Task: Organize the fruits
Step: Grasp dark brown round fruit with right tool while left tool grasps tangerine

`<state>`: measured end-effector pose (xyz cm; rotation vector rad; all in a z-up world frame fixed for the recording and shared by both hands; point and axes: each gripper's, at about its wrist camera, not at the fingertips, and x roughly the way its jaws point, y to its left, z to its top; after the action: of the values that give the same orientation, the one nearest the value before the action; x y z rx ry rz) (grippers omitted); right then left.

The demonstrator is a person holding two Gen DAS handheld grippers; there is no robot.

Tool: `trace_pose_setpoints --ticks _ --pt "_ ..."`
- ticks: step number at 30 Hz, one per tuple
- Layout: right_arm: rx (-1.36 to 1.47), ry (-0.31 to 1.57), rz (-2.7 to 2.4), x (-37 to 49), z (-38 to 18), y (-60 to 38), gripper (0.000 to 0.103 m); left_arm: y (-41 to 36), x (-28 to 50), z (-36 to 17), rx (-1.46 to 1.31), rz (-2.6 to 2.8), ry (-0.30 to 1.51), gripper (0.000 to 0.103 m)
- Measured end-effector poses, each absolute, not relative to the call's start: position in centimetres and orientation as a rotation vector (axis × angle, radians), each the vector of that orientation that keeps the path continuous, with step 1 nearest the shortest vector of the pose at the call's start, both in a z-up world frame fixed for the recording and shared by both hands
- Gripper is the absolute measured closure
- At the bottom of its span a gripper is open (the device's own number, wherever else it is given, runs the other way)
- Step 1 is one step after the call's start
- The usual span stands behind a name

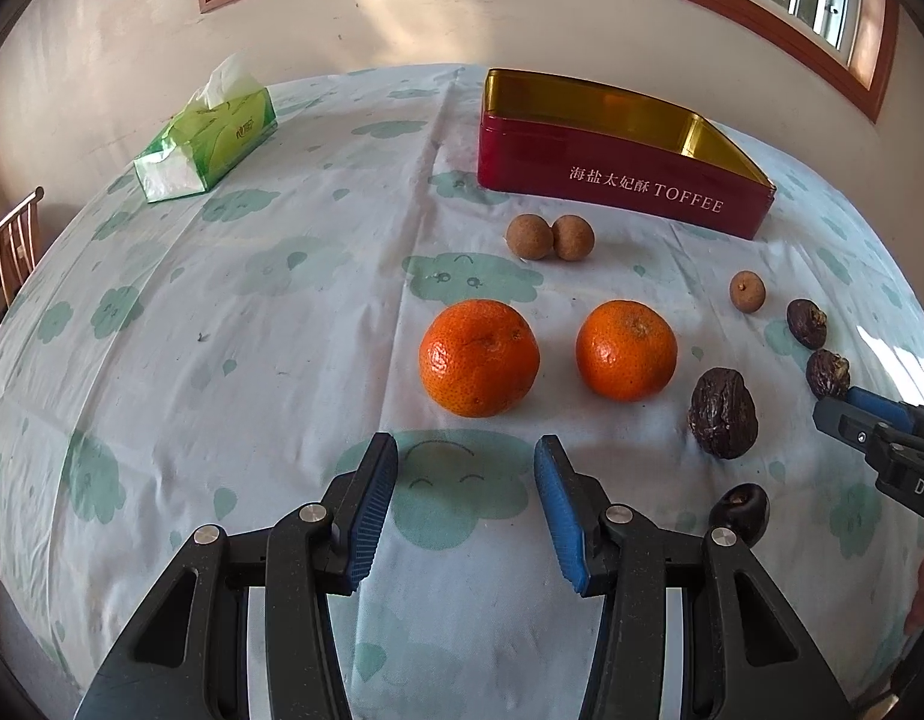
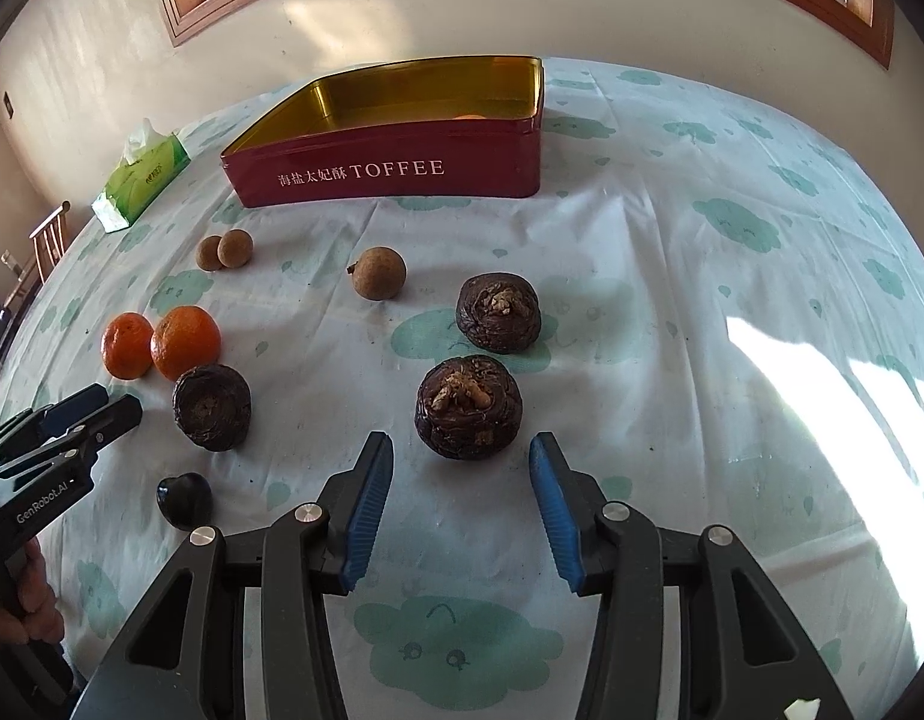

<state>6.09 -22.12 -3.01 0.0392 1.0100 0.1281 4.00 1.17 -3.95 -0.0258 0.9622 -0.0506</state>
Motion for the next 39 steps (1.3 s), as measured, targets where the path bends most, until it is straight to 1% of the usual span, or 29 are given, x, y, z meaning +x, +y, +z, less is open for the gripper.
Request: trace_pose_setpoints --ticks 7,17,32,34,37,39 --pt "0.025 1.004 0.131 6.6 -3.2 -22.0 0.058 0.9 4.6 -4.0 -0.025 -0.068 0.962 0.054" --pt "0.003 0.988 0.118 7.3 -3.2 -21.9 0.065 0.6 6.0 -3.8 -0.031 -0.073 0.956 0.054" --pt "-0.006 0.985 0.115 7.5 -3.3 -21.9 0.067 0.4 7.5 -4.0 -0.014 -0.062 0.954 0.054" --pt "-0.008 0.984 0.115 7.5 -3.3 -21.9 0.067 0.4 7.5 -4.0 -0.015 -0.061 0.953 0.055" --pt "-0.016 0.985 0.112 7.5 -3.3 -21.8 0.067 0.4 7.5 -4.0 -0.002 -0.056 0.947 0.06" --pt "-0.016 0.984 0.109 7.5 -3.3 -21.8 0.067 0.6 7.5 -4.0 -0.007 -0.063 0.946 0.06"
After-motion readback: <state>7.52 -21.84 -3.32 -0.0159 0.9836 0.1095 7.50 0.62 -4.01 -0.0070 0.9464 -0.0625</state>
